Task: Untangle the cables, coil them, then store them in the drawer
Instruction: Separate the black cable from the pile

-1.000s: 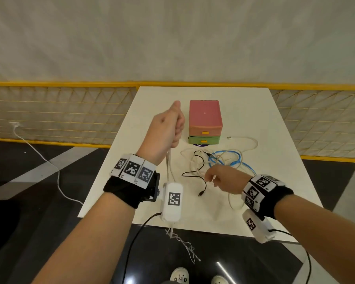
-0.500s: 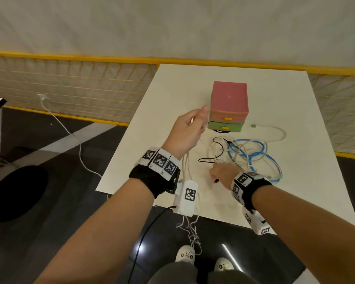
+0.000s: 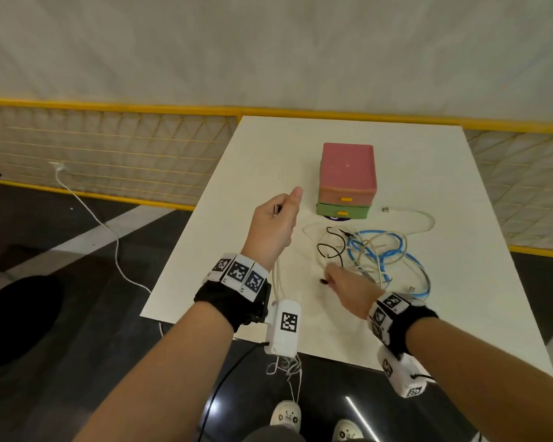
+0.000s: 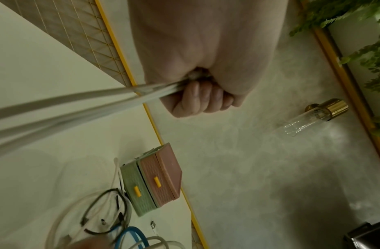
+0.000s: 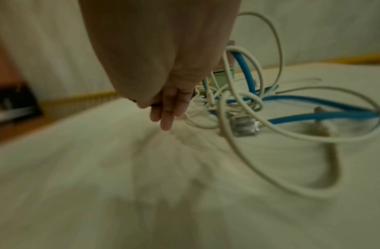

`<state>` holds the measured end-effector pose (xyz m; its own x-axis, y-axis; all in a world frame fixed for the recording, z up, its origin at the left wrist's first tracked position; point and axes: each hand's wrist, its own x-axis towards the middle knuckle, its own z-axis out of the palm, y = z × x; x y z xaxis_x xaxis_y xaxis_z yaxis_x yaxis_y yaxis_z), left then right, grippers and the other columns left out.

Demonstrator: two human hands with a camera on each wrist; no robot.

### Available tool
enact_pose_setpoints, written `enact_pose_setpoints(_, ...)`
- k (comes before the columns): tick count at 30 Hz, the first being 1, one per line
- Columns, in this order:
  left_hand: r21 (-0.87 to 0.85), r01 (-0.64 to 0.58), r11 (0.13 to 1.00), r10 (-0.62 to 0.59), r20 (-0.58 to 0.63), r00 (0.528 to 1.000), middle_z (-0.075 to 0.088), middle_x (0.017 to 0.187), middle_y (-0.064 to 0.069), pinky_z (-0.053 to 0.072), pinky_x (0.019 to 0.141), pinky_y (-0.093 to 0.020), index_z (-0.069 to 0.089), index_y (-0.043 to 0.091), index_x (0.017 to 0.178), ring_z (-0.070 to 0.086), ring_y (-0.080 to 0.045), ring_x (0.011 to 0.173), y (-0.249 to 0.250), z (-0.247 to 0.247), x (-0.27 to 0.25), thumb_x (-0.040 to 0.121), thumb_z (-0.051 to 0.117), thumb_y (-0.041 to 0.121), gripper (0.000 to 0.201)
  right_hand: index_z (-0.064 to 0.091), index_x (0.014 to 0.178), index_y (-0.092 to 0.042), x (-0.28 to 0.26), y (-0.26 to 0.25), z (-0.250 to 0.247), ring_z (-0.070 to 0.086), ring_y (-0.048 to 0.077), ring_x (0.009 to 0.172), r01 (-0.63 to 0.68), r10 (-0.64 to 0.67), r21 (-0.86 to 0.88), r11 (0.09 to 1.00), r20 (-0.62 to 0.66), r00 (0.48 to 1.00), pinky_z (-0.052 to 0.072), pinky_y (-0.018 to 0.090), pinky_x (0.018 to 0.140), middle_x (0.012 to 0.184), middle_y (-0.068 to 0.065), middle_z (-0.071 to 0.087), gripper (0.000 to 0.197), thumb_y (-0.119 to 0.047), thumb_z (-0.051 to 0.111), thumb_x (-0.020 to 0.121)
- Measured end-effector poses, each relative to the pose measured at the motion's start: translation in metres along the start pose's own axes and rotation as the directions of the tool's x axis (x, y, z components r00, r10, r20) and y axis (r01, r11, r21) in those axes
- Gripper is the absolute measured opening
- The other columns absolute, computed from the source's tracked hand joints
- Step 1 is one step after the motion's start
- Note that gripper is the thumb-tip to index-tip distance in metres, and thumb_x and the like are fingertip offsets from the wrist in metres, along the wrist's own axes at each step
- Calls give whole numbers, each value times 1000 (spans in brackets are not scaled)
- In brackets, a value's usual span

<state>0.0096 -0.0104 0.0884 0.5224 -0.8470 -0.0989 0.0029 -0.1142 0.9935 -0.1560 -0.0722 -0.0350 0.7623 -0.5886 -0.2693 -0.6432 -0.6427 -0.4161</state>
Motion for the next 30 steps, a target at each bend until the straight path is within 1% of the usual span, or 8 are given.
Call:
enact_pose_setpoints(4,59,-40,997,39,11,999,37,49,13,25,47,-23,65,22,79,30,-8,45,-6,3,3,94,56,42,26,44,92,-13,-4,-25,-41,54,16,60,108,45,537,837,-265,963,46,23,64,71,3,55,6,-11,40,97)
enact_pose_setpoints(7,87,-85,993,80,68,995,49,46,20,31,53,-21,69,19,98,40,-1,50,-1,14,1,93,61,37,21,47,90,-9,-11,-45,-74,55,13,55,262,41,677,688,-397,917,46,23,61,68,1,56,9,-10,42,98)
enact_pose_setpoints(11,105,-194,975,175,166,970,54,45,10,40,43,-18,62,3,87,48,-5,38,17,33,-6,93,62,26,23,52,94,-1,-19,-57,-95,55,15,55,347,33,740,577,-445,895,45,21,59,69,0,58,11,-8,43,97)
enact_pose_setpoints(16,155,-212,965,207,50,977,47,47,11,37,55,-31,50,28,65,41,-11,45,27,36,5,96,52,42,34,58,82,-9,-26,-58,-103,57,5,55,318,-16,685,656,-409,912,40,9,55,69,-4,60,21,-13,45,98)
enact_pose_setpoints(22,33,-274,961,270,96,958,46,54,9,33,50,-22,46,16,70,40,-4,43,46,38,8,101,45,37,37,56,77,-15,-24,-58,-112,59,15,58,360,-53,657,663,-439,897,42,17,57,66,1,57,26,-12,42,99)
enact_pose_setpoints(25,-69,-332,941,331,-23,943,38,54,10,33,53,-24,45,19,68,34,-6,48,69,30,11,102,42,33,37,56,81,-6,-24,-47,-105,59,14,59,324,-74,633,703,-389,918,42,20,60,63,1,58,26,-12,39,99)
enact_pose_setpoints(28,-255,-407,877,392,-109,913,32,52,10,42,66,-32,43,22,63,31,-11,52,92,17,14,102,41,30,41,57,79,-10,-20,-28,-100,61,11,65,285,-36,657,698,-365,930,44,17,63,67,4,63,28,-11,38,100)
enact_pose_setpoints(30,-392,-382,837,370,-108,923,25,51,6,47,57,-29,40,19,64,27,-13,51,106,10,10,104,39,30,41,56,78,-12,-16,-18,-102,65,8,69,243,-21,649,721,-329,944,46,23,65,70,2,65,29,-14,38,100)
